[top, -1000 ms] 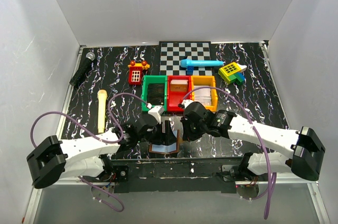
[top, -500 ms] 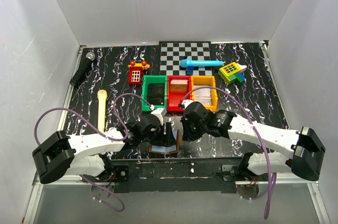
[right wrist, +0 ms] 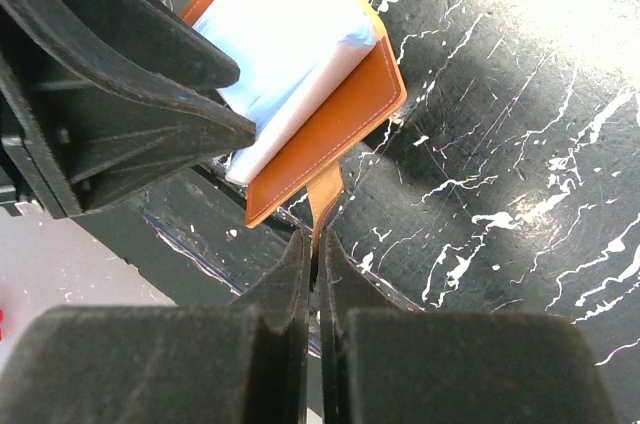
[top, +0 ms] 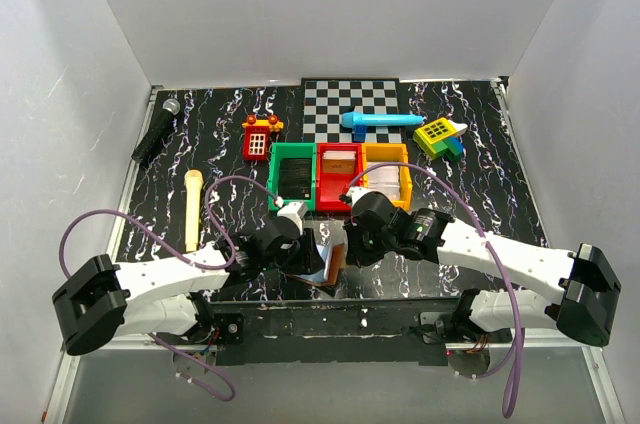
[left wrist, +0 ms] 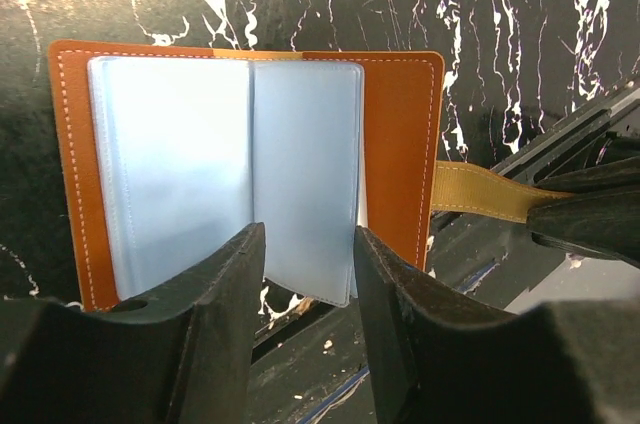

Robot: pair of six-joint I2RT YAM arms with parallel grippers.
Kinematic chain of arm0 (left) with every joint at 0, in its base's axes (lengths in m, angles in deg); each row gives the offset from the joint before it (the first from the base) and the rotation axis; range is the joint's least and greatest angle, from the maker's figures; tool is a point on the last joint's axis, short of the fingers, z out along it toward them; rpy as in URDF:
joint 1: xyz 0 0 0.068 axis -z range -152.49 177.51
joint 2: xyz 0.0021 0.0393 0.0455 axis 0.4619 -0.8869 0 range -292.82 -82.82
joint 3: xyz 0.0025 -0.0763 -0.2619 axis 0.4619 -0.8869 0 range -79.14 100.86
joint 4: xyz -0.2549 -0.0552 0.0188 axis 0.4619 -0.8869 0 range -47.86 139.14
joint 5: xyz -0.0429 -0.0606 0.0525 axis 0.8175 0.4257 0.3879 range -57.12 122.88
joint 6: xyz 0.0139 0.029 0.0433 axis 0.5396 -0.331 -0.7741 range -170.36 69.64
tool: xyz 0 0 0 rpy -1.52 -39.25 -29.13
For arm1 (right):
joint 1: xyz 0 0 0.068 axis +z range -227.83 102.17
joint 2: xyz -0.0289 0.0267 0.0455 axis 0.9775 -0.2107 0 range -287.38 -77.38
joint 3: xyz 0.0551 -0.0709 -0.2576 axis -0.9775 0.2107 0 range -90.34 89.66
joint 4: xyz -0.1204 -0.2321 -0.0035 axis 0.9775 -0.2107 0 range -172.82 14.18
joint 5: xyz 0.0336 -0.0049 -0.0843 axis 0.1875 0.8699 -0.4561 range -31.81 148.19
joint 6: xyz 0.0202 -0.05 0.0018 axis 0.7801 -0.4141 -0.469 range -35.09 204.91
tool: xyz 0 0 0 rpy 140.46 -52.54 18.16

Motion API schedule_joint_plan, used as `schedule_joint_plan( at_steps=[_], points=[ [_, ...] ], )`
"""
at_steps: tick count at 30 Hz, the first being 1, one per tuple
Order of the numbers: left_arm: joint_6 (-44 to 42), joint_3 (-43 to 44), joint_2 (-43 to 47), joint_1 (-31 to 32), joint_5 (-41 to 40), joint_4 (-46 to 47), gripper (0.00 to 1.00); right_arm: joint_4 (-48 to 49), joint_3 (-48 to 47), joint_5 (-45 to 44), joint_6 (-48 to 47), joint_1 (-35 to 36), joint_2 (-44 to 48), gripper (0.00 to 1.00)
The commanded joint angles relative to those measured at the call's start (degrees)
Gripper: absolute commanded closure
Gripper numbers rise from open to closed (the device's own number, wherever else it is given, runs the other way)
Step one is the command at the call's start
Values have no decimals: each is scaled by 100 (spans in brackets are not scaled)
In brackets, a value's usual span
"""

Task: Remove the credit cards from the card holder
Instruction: Remove the credit card from the card holder.

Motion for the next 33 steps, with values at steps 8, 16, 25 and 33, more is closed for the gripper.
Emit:
schedule_joint_plan(
  at_steps=[8,16,25,33],
  points=[
    [95,-78,335,-10,-334,-265,56,79,-9,-28,39,25,108,99],
    [95,-87,476,-1,-466,-397,51,79,87,-99,-93,16,99,99],
    [148,-104,774,-1,-711,-607,45,18,87,-178,-181,16,82,99],
    [-62,-333,916,-10,-195,102,41,141,175,-125,-199,16,82,99]
  ],
)
